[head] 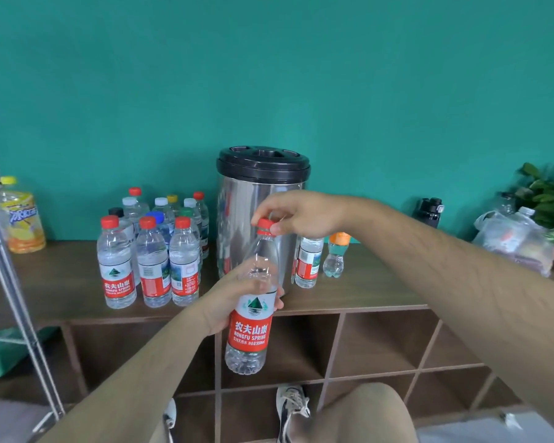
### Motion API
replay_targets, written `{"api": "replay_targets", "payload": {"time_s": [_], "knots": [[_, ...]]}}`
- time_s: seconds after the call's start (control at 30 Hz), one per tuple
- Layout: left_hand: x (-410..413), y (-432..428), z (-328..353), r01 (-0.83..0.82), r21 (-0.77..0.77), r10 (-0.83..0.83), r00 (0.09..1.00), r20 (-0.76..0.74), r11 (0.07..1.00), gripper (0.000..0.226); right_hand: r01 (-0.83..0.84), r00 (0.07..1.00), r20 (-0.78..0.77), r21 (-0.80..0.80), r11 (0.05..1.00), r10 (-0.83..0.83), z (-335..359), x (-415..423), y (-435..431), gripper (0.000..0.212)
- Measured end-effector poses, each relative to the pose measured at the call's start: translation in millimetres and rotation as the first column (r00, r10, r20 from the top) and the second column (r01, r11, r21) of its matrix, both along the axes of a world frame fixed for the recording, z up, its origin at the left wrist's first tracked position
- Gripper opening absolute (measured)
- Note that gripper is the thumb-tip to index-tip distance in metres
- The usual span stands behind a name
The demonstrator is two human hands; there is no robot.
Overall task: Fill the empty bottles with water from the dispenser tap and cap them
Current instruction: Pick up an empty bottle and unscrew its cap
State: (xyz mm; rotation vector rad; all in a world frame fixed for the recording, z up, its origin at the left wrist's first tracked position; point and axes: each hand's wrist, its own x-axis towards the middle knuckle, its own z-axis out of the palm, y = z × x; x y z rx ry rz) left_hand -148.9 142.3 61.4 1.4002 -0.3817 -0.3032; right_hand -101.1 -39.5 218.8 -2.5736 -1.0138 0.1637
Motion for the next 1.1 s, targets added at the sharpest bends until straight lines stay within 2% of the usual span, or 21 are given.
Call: {"api": "replay_targets", "payload": {"time_s": [0.13, 0.23, 0.3, 0.37, 0.43, 0.5, 0.67, 0.87, 1.03, 1.1], "knots": [[2, -4, -23, -0.014, -0.031, 0.013, 0.999, -0.038, 0.999, 0.064, 0.045, 0.998, -0.043, 0.086, 0.995, -0.042, -6, 1, -3, 0.027], [3, -5, -50, -0.116, 0.032, 0.117, 0.992, -0.044, 0.993, 0.060, 0.136, 0.990, -0.064, 0.257, 0.957, -0.123, -20, 7, -4, 0.021], [4, -6, -75, -0.181, 0.082, 0.185, 0.981, -0.054, 0.980, 0.060, 0.226, 0.974, -0.065, 0.274, 0.935, -0.217, -41, 13, -2, 0.027], [3, -9, -103, -0.239, 0.175, 0.253, 0.966, -0.063, 0.955, 0.060, 0.272, 0.961, -0.012, 0.216, 0.938, -0.276, -75, 21, -1, 0.030], [4, -12, -129, -0.286, 0.242, 0.308, 0.949, -0.060, 0.927, 0.055, 0.263, 0.955, 0.107, 0.130, 0.956, -0.277, -109, 29, -2, 0.034], [6, -13, -150, -0.307, 0.269, 0.338, 0.938, -0.078, 0.913, 0.053, 0.225, 0.946, 0.222, 0.076, 0.971, -0.237, -137, 38, -3, 0.035], [20, -7, -194, -0.349, 0.339, 0.407, 0.906, -0.116, 0.874, 0.059, 0.100, 0.919, 0.381, 0.028, 0.995, -0.103, -165, 57, 3, 0.039], [43, -12, -211, -0.358, 0.392, 0.423, 0.902, -0.091, 0.848, 0.066, 0.080, 0.910, 0.407, 0.015, 0.997, -0.079, -173, 64, 12, 0.045], [52, -17, -224, -0.358, 0.394, 0.411, 0.910, -0.057, 0.847, 0.065, 0.031, 0.920, 0.389, -0.176, 0.984, 0.040, -160, 61, 12, 0.037], [55, -21, -224, -0.368, 0.377, 0.414, 0.909, -0.046, 0.850, 0.065, 0.039, 0.913, 0.404, -0.203, 0.978, 0.047, -160, 60, 12, 0.037]]}}
